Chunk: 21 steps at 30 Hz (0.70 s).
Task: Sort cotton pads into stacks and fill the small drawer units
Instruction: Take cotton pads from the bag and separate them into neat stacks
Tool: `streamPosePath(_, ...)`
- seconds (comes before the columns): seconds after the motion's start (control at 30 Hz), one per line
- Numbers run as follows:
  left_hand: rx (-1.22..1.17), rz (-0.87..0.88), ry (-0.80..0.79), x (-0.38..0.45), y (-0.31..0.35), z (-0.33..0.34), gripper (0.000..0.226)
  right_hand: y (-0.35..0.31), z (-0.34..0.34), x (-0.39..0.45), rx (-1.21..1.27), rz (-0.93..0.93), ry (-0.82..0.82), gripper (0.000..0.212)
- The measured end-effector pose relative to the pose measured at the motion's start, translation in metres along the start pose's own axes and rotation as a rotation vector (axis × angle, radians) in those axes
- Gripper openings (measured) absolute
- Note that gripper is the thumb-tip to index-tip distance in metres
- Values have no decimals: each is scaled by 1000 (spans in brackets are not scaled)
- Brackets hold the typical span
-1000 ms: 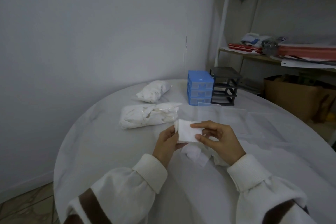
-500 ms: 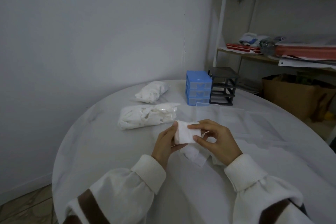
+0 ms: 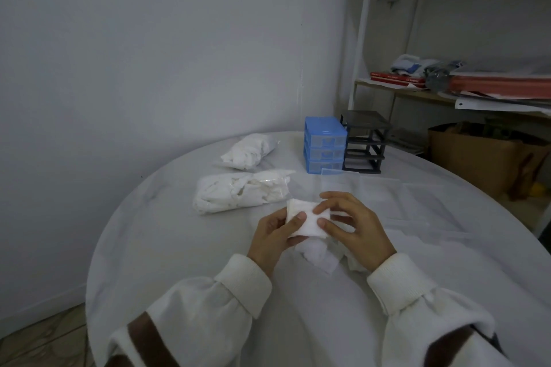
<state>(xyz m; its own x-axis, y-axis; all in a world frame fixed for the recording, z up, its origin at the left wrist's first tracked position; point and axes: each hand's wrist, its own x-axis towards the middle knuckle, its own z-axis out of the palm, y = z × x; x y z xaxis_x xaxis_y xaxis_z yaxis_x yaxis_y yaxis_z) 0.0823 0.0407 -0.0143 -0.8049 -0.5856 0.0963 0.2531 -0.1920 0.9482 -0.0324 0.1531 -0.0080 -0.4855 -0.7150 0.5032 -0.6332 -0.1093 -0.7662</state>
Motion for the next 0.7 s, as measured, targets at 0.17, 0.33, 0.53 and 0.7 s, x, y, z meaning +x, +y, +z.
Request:
streamPosePath(0.17, 114, 56, 28, 3, -3, -3, 14, -1, -4, 1, -32, 6, -27, 29)
streamPosePath(0.33, 185, 148, 133, 9, -7, -7, 19, 0, -21, 2, -436, 84, -132, 24)
streamPosePath(0.53, 206, 176, 217, 12, -11, -13, 16, -8, -38, 1, -671, 318, -402, 22)
streamPosePath(0.7, 227, 153, 247, 13, -10, -13, 15, -1, -40, 1, -640, 320, -468, 24)
